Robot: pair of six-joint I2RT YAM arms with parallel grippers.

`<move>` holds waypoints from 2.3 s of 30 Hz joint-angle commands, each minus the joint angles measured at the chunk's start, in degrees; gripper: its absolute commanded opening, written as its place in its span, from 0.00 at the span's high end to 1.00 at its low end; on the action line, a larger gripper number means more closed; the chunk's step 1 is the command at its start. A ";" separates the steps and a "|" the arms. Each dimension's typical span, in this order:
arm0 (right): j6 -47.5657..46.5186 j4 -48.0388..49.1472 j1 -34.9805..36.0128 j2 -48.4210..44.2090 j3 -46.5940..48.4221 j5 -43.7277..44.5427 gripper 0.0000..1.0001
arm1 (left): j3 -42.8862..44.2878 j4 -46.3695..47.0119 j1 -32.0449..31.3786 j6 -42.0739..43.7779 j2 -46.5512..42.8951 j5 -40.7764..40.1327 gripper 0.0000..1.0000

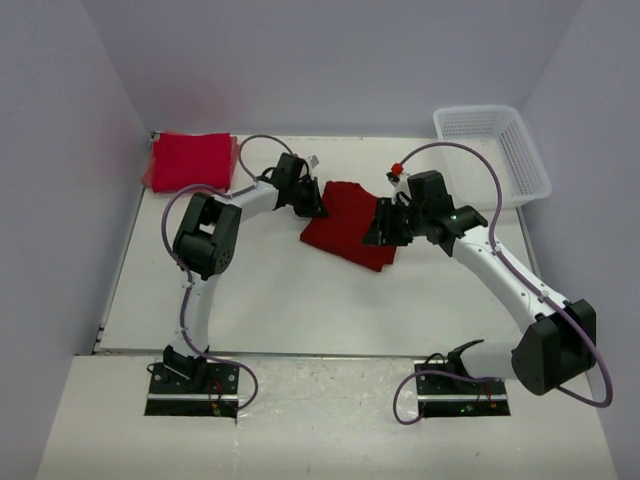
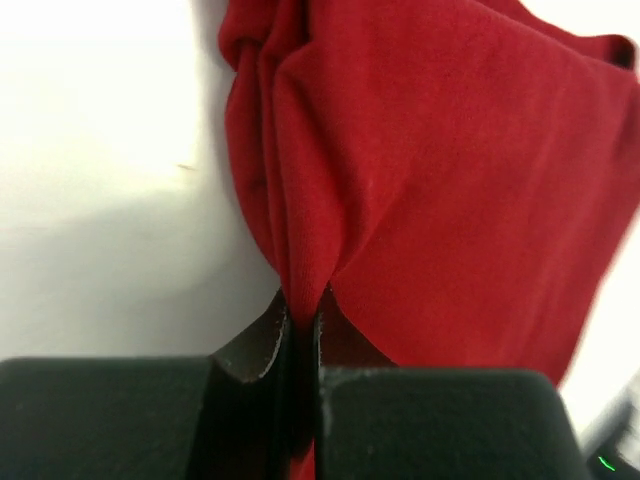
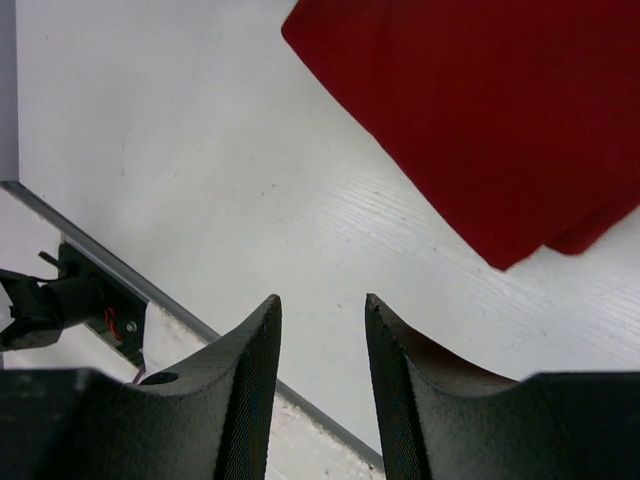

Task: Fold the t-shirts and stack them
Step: Put the neatly folded tshirt into the corner of the board with the left arm

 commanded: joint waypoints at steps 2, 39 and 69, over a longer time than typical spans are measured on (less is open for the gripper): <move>0.43 1.55 0.60 -3.12 -0.73 -1.29 0.60 | 7.62 -14.12 0.78 11.21 -3.02 -18.81 1.00; -0.01 -2.05 5.52 2.85 -1.79 -1.11 0.60 | 47.01 -26.62 17.13 35.91 6.04 -32.18 1.00; -0.37 -1.17 6.75 7.07 -2.32 -1.73 0.60 | 48.59 -25.30 19.50 39.52 -3.64 -34.55 1.00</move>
